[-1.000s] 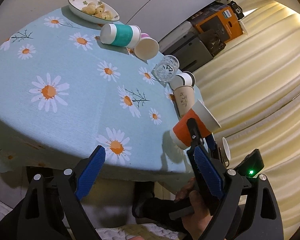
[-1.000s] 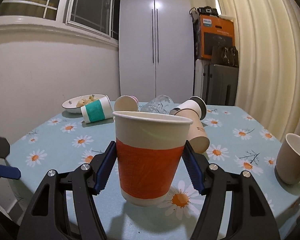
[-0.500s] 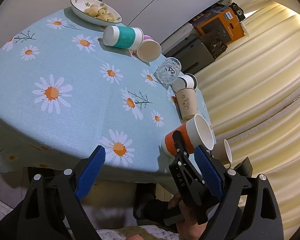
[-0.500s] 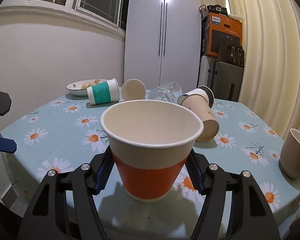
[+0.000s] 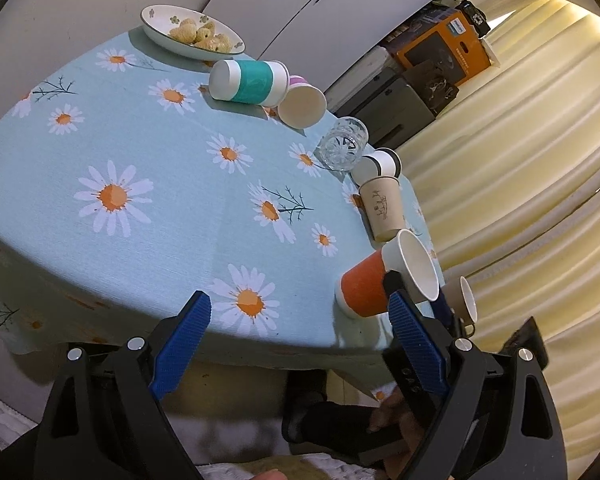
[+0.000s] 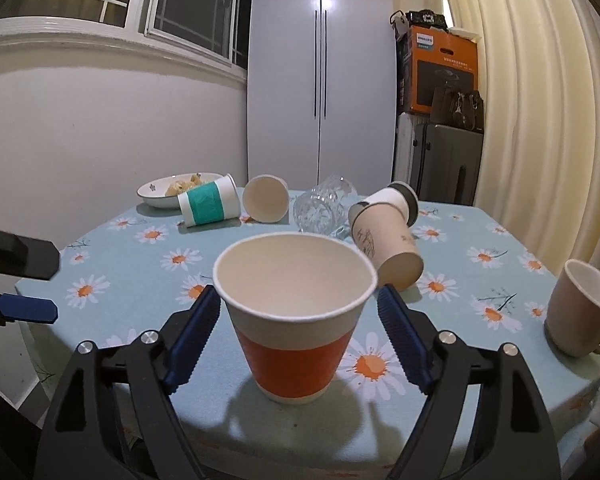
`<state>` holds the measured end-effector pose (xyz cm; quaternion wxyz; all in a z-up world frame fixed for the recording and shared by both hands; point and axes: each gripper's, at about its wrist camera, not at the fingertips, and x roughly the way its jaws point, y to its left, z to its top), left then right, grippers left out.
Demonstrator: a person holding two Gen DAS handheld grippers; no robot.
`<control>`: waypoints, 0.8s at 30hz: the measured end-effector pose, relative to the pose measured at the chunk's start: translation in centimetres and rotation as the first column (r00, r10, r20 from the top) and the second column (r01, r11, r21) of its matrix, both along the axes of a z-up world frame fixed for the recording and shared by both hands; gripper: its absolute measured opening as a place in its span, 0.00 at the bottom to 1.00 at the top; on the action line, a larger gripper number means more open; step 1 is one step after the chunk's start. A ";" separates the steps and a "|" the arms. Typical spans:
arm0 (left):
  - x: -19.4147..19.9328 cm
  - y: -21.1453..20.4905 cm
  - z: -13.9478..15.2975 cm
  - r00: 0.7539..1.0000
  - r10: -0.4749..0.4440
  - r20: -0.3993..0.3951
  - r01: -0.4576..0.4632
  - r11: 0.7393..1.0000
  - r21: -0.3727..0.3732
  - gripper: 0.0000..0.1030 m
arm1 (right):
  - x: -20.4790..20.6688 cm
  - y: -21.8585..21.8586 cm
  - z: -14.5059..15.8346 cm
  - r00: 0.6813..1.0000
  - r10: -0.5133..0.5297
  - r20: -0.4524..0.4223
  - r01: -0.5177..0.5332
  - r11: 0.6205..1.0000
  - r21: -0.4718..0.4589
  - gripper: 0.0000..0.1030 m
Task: Flip cup upright
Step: 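Lower the upright cup onto the tablecloth and open the right gripper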
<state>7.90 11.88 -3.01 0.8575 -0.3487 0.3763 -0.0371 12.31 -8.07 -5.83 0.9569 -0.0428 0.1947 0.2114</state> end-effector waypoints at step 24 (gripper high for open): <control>-6.5 -7.4 5.9 0.949 -0.159 0.271 0.034 0.909 0.416 0.86 | -9.1 -10.1 9.2 0.997 0.063 0.055 -0.067 0.995 0.077 0.95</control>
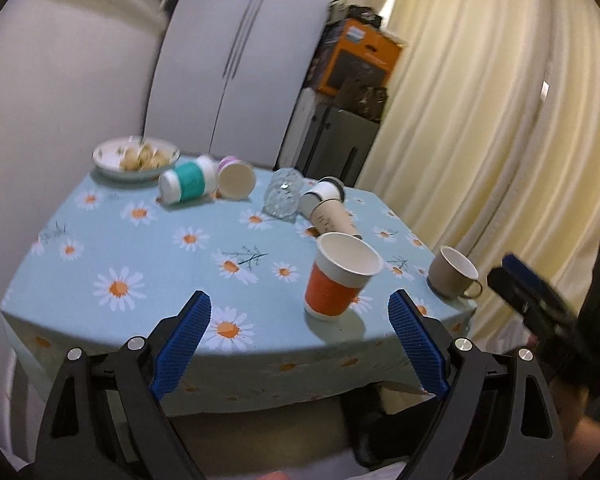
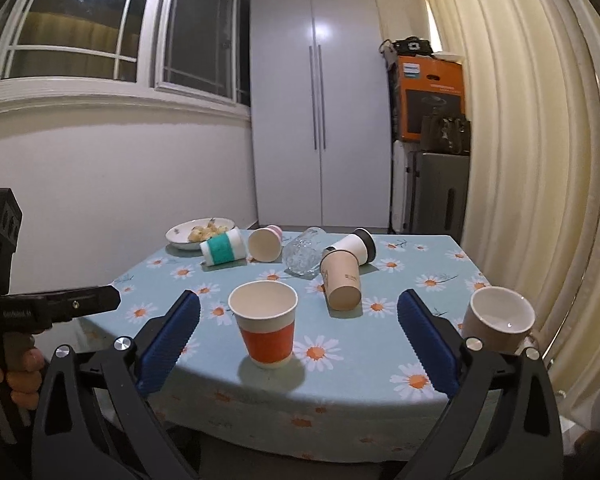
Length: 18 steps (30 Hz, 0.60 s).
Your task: Flip cup upright
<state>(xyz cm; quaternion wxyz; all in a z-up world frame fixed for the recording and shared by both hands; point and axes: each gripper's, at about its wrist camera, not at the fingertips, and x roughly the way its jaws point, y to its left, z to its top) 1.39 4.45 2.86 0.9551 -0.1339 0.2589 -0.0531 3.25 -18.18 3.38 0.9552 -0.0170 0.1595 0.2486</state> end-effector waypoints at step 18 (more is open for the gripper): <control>-4.8 -6.6 0.3 0.989 -0.133 0.071 0.116 0.972 0.205 0.92 | -1.9 -3.5 -0.2 0.998 0.048 -0.047 -0.052 0.996 -0.070 0.95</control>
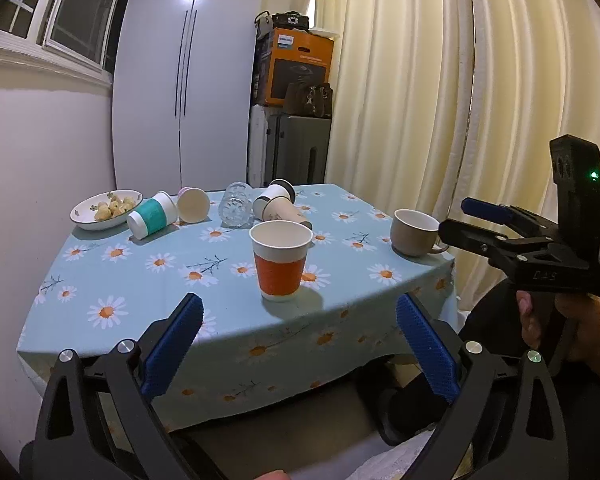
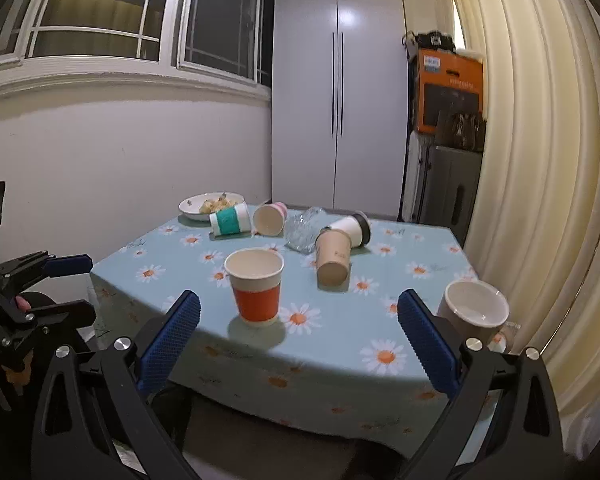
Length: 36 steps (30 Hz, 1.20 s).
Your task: Flip cup upright
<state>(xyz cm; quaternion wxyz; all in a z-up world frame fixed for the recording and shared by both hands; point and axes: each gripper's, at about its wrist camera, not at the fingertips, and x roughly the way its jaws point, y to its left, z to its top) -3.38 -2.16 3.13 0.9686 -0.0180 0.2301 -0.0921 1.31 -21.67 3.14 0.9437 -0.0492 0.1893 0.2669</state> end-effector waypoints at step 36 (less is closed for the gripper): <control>0.4 0.4 -0.5 0.997 0.069 -0.021 -0.069 0.998 -0.012 0.94 | -0.2 1.5 -1.5 0.999 -0.046 0.006 0.046 0.996 -0.081 0.95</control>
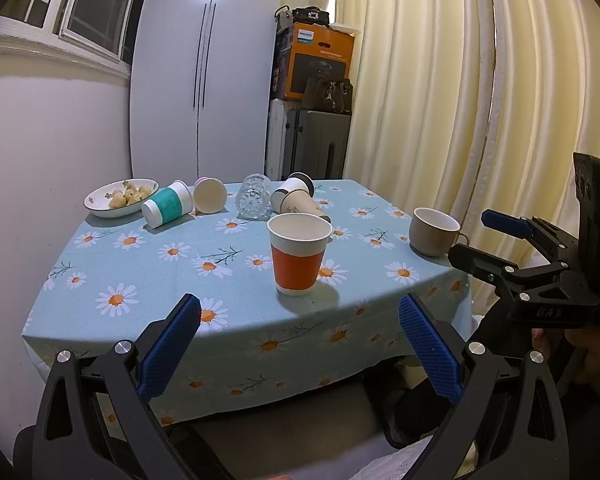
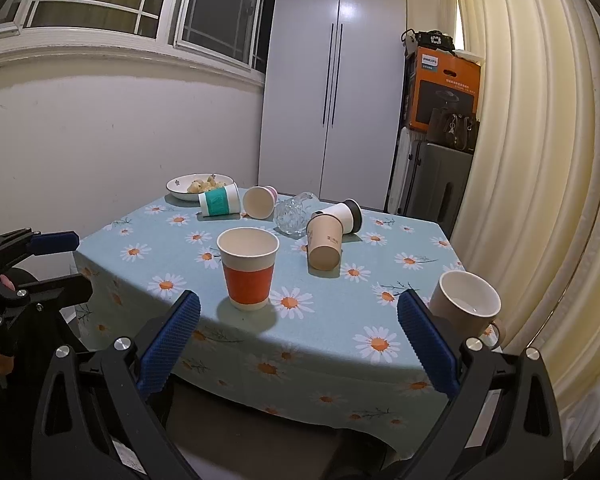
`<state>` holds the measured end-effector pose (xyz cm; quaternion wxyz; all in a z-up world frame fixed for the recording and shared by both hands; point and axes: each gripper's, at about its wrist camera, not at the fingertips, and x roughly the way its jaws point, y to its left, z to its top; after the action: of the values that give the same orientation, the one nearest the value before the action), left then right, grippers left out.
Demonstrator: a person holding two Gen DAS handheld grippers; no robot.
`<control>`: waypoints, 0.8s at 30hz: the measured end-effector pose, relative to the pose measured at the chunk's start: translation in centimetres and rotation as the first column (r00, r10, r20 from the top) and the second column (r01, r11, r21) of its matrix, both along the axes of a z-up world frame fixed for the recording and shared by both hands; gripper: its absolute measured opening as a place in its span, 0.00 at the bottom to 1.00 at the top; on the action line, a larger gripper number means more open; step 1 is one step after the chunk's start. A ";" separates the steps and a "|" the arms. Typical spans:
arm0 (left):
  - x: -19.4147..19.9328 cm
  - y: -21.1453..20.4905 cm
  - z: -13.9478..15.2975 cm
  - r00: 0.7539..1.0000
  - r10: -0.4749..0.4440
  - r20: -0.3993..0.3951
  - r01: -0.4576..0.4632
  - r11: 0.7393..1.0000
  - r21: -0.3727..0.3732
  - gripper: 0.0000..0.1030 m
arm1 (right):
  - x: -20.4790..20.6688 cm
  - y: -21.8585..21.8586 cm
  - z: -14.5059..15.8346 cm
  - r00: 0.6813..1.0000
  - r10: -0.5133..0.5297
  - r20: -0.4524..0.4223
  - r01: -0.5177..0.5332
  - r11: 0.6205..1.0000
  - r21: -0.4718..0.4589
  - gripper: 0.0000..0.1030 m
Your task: Flip cup upright
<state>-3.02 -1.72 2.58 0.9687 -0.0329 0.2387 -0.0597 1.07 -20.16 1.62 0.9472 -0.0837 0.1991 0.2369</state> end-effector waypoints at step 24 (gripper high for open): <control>0.3 0.4 0.0 1.000 0.006 -0.005 -0.007 1.000 -0.012 0.94 | 0.2 -0.1 -0.3 1.000 0.002 -0.007 -0.002 1.000 -0.002 0.95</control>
<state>-2.69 -1.31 2.54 0.9680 -0.0397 0.2407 -0.0579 1.27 -20.24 1.27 0.9462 -0.0838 0.2026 0.2381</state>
